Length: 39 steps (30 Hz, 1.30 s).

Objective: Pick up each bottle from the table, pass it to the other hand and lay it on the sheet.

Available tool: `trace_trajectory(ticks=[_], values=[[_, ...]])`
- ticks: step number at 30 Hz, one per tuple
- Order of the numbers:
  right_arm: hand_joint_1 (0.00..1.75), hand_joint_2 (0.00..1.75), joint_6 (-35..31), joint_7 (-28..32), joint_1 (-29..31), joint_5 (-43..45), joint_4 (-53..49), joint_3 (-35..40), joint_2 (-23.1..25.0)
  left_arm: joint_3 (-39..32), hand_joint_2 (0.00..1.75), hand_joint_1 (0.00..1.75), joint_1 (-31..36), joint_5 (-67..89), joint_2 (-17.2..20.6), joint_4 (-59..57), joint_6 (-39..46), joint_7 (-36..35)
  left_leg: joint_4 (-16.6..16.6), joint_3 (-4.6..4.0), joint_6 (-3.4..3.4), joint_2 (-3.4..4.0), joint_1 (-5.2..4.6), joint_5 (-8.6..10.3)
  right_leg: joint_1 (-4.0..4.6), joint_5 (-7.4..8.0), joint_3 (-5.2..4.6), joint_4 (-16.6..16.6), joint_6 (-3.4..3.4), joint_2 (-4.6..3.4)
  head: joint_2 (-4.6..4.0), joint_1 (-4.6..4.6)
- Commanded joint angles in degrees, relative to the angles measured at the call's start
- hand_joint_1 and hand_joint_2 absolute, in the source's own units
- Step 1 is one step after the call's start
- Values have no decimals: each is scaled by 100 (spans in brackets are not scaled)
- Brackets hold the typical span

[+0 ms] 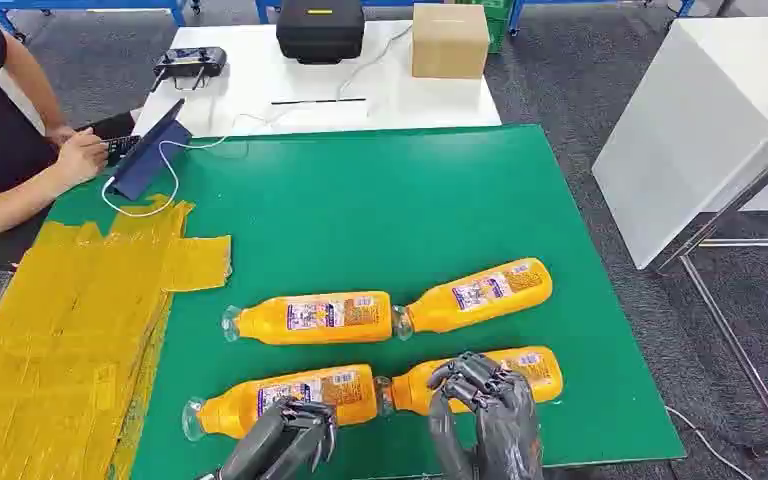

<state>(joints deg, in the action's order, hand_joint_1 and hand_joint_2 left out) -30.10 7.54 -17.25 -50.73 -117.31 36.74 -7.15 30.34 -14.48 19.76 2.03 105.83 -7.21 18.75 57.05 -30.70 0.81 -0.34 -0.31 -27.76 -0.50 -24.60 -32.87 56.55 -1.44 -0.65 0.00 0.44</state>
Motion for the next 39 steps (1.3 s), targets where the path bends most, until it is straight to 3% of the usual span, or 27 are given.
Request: trace_trajectory(ticks=[1,6,8,9,10,11,12,18,19,24,31,39], values=[[175,0,1472,1835,1039,2399,522,-1888,905,-3280,0,175,261,-1310,-1244,1270,387,1661,-7,11,-9,3,11,-1,11,3,15,-15,4,5,0,0],[175,0,1525,1852,1034,2399,519,-1922,932,-3319,0,175,263,-1329,-1263,1273,289,1658,19,-22,-7,38,13,-1,13,16,-20,8,3,-32,0,0],[175,0,1691,1921,958,2319,444,-2070,1082,-3552,0,175,239,-1293,-1486,1240,-20,1713,7,-25,-8,41,13,5,10,22,-31,1,6,-37,0,-2],[77,0,1671,1927,908,2307,405,-2074,1125,-3563,0,175,207,-1281,-1556,1213,-43,1758,0,-14,-11,37,10,8,8,21,-22,-1,6,-32,0,-2],[0,0,1648,1937,853,2257,358,-2052,1134,-3553,0,166,168,-1280,-1618,1173,-84,1797,-2,-3,-12,23,12,10,11,18,-6,-5,6,-18,0,0],[0,0,1637,1921,832,2190,344,-2028,1125,-3534,0,7,148,-1279,-1635,1154,-121,1809,1,7,-9,6,14,7,14,11,9,-6,4,-5,0,2],[0,0,1548,1896,795,2129,317,-2056,1147,-3495,0,0,126,-1229,-1606,1137,-146,1821,-3,14,-12,-1,17,8,17,10,19,-12,4,4,0,0],[0,0,1409,1309,776,1372,456,-1875,1050,-3488,0,0,88,-1177,-1607,1076,-361,1690,-4,19,-4,12,12,6,14,6,16,-9,-1,-8,0,0],[0,175,1475,1179,780,1273,490,-1842,1013,-3497,0,0,85,-1174,-1609,1062,-382,1680,-5,21,-4,10,14,6,16,6,19,-12,-1,-6,0,0],[0,175,2567,102,953,965,1033,-1457,656,-3632,0,0,72,-1109,-1644,889,-469,1647,-13,24,-6,21,15,8,18,14,23,-21,0,-16,0,0],[0,175,2803,-388,1421,572,1726,-1032,651,-3566,0,0,197,-1104,-1602,725,-547,1529,-12,9,-8,17,14,10,15,16,16,-20,1,-13,0,0],[0,175,2871,-548,1634,484,1884,-835,642,-3500,0,0,249,-1106,-1573,695,-584,1472,-10,20,-6,7,12,8,14,9,19,-16,-1,-7,0,0]])
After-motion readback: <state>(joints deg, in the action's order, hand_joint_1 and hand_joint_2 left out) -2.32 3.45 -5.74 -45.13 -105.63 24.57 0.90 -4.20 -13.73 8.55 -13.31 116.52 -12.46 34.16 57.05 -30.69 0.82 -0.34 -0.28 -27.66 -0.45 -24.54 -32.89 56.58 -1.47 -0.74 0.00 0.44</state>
